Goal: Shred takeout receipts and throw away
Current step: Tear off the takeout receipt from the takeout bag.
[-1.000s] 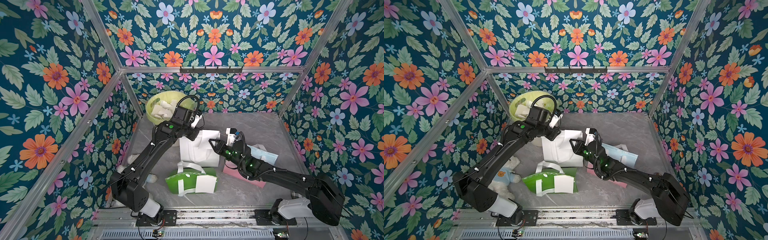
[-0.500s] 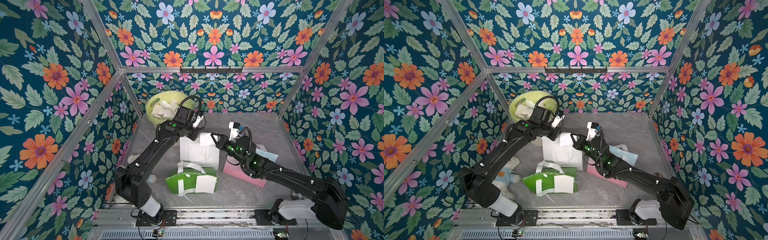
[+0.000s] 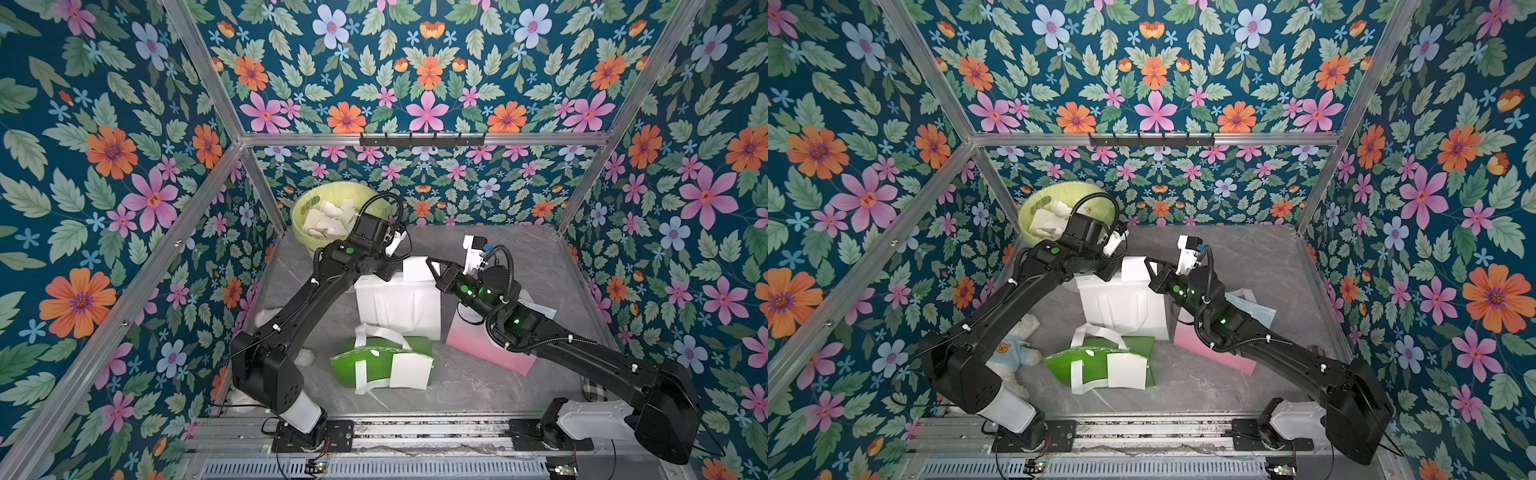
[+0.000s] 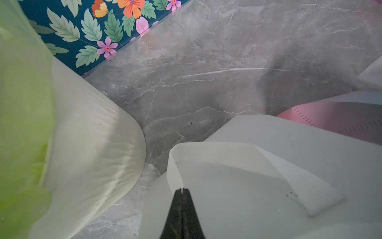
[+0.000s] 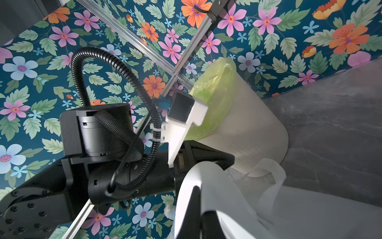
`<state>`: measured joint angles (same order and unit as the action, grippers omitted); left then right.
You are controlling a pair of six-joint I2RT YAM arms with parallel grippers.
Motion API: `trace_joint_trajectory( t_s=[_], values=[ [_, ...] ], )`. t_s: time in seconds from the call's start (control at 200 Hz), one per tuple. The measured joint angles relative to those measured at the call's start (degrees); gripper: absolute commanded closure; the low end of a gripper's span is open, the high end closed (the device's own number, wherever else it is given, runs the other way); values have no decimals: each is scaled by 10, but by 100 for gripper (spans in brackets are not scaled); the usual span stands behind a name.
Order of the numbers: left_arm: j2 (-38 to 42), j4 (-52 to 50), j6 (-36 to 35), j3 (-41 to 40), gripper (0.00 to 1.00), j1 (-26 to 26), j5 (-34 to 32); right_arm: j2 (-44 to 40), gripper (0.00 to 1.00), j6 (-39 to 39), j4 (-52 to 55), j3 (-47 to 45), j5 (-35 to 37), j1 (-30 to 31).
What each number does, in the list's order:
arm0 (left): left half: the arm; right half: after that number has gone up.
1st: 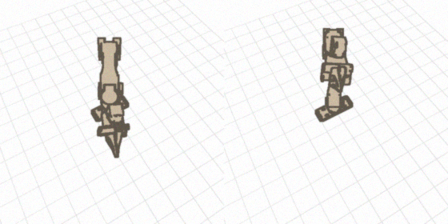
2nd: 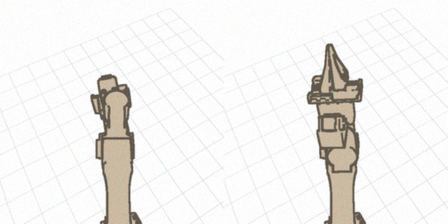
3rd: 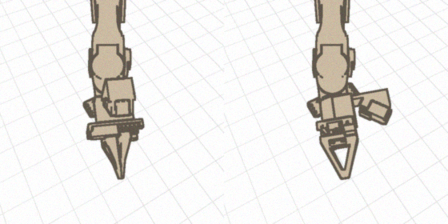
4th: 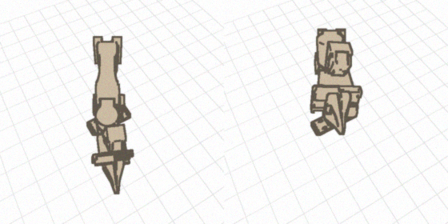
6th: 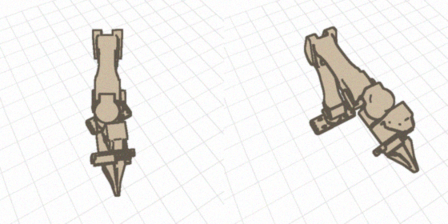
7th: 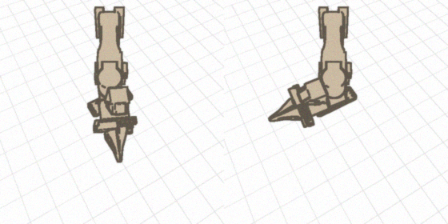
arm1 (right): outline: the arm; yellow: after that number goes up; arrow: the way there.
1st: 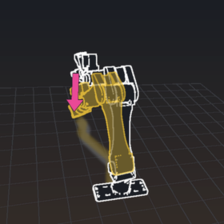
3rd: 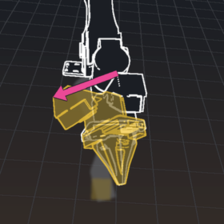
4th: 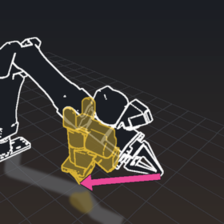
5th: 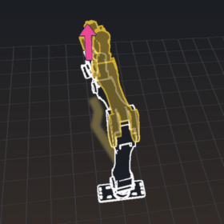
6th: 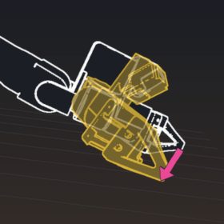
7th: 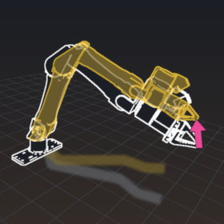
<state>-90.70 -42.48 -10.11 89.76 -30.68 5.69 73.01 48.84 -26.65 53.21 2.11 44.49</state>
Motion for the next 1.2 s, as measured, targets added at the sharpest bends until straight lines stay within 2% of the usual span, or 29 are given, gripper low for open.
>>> trace_joint_trajectory(
  t_s=[0.7,0.76,0.865,0.925,1.02,1.2],
  values=[
    [13,4,-14,-20,100,0,-10,9,100,-14,-49,-12,42,-26],
    [13,1,-18,-6,82,0,-10,14,100,-14,-53,-12,41,-26],
    [17,3,-16,13,60,0,-10,21,100,-10,-57,-12,35,-26],
    [25,5,-16,15,53,0,-10,23,100,-10,-58,-12,30,-26],
    [40,9,-16,13,46,0,7,25,100,-7,-61,-12,25,-26],
    [46,16,-26,4,44,0,60,26,100,-5,-61,-12,18,-28]
  ],
)
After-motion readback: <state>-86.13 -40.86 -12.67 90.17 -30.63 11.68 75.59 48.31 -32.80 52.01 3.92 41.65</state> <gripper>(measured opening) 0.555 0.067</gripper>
